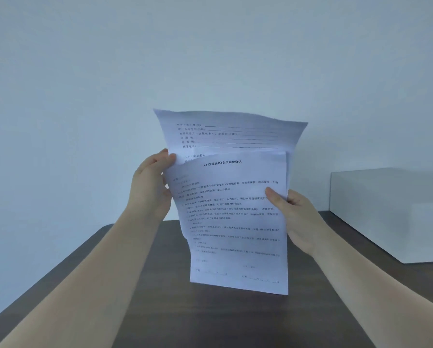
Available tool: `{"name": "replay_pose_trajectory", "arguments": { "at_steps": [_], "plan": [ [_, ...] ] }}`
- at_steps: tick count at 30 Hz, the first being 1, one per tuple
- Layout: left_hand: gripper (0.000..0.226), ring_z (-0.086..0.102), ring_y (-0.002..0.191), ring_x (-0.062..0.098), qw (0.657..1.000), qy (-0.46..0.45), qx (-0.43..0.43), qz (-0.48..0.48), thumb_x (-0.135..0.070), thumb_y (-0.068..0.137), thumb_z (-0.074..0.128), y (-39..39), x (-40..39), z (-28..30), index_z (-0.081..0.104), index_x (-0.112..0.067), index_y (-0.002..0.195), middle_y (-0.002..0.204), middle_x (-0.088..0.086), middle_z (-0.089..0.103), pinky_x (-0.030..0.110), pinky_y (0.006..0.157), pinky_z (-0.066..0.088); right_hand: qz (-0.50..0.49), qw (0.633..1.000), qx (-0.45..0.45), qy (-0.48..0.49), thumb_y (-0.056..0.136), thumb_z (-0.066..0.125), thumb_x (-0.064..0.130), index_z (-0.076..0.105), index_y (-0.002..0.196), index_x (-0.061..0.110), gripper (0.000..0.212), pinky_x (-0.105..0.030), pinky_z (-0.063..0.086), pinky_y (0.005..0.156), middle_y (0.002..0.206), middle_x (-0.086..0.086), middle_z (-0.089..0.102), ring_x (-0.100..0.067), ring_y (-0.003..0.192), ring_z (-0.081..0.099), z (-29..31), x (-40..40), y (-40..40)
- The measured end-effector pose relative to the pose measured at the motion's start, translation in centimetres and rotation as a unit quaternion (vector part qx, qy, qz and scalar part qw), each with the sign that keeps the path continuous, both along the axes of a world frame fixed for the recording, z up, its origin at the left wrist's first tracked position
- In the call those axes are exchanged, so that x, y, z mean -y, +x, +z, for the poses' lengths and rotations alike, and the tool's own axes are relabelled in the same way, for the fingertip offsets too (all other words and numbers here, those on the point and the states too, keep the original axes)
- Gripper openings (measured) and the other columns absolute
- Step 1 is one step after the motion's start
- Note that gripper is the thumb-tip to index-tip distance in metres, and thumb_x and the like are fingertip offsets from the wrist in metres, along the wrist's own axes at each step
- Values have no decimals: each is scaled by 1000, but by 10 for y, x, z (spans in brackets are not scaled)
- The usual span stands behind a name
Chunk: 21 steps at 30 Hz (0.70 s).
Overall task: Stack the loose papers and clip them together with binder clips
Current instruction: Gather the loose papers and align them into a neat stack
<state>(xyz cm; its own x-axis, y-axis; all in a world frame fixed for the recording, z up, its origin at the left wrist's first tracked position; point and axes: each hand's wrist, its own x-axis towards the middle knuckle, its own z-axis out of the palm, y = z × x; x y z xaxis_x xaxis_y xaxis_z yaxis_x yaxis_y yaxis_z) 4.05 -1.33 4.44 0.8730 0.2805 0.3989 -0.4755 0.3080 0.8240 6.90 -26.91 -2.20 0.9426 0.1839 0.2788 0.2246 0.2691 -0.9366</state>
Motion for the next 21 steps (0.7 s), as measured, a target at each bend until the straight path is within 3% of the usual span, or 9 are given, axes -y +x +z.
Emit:
{"name": "replay_pose_trajectory", "arguments": {
  "at_steps": [3, 8, 12, 14, 15, 16, 18, 19, 21],
  "plan": [
    [24, 57, 110, 20, 1000, -4, -16, 12, -15, 85, 69, 3, -7, -8, 62, -25, 64, 124, -4, 53, 36, 82, 49, 3, 1000, 5, 3, 96, 54, 30, 68, 115, 8, 32, -42, 55, 88, 113, -8, 75, -26, 103, 71, 0, -1, 0],
    [24, 57, 95, 20, 1000, -15, 4, 23, -5, 87, 66, 1, -8, -7, 63, -23, 72, 123, -1, 55, 34, 79, 49, 6, 1000, 6, 22, 97, 52, 31, 68, 114, 7, 34, -45, 53, 91, 112, -9, 75, -27, 103, 72, -1, -1, 3],
    [34, 63, 90, 17, 998, 58, 10, 36, 4, 89, 61, 4, -6, -7, 51, -23, 109, 125, -3, 58, 29, 70, 52, 15, 999, 8, 46, 98, 50, 31, 67, 117, 7, 35, -42, 53, 88, 115, -9, 74, -26, 105, 71, -2, 2, 4],
    [31, 69, 78, 17, 985, 164, -42, 14, 4, 90, 59, 4, -1, -14, 54, -15, 114, 96, -4, 74, 27, 64, 57, 11, 999, 13, 50, 96, 51, 32, 66, 118, 7, 36, -43, 53, 88, 116, -9, 73, -26, 106, 70, -2, 3, 4],
    [15, 66, 59, 9, 975, 210, -70, 3, 7, 92, 54, 1, 5, -18, 59, -7, 94, 67, -8, 72, 19, 51, 53, 7, 999, 16, 47, 94, 54, 33, 66, 117, 7, 37, -44, 53, 89, 116, -10, 73, -27, 106, 70, -2, 3, 4],
    [28, 55, 39, 0, 967, 237, -93, 7, 9, 93, 49, 2, 7, -24, 54, -6, 70, 41, -10, 60, 11, 38, 43, 3, 999, 19, 40, 89, 58, 35, 66, 117, 7, 41, -45, 54, 90, 116, -11, 73, -28, 105, 70, -3, 2, 4],
    [45, 42, 27, -3, 957, 256, -135, 4, 9, 95, 48, -1, 12, -36, 44, -13, 56, 26, -12, 45, 7, 31, 32, 0, 1000, 26, 8, 75, 69, 37, 67, 114, 6, 50, -47, 55, 90, 114, -12, 73, -29, 102, 71, -3, 1, 3],
    [37, 53, 37, -3, 964, 234, -127, -2, 5, 94, 52, -2, 13, -41, 51, -9, 60, 34, -13, 56, 7, 37, 40, 0, 999, 30, -14, 71, 73, 35, 68, 112, 7, 50, -48, 56, 89, 112, -12, 74, -29, 100, 72, -3, 1, 2],
    [12, 75, 76, 19, 980, 142, -109, -82, -10, 91, 62, 0, 14, -44, 70, -2, 90, 80, 2, 80, 23, 63, 60, -4, 998, 34, -46, 76, 76, 25, 71, 109, 11, 36, -47, 57, 88, 108, -10, 76, -27, 97, 73, -2, 0, 0]
  ]
}}
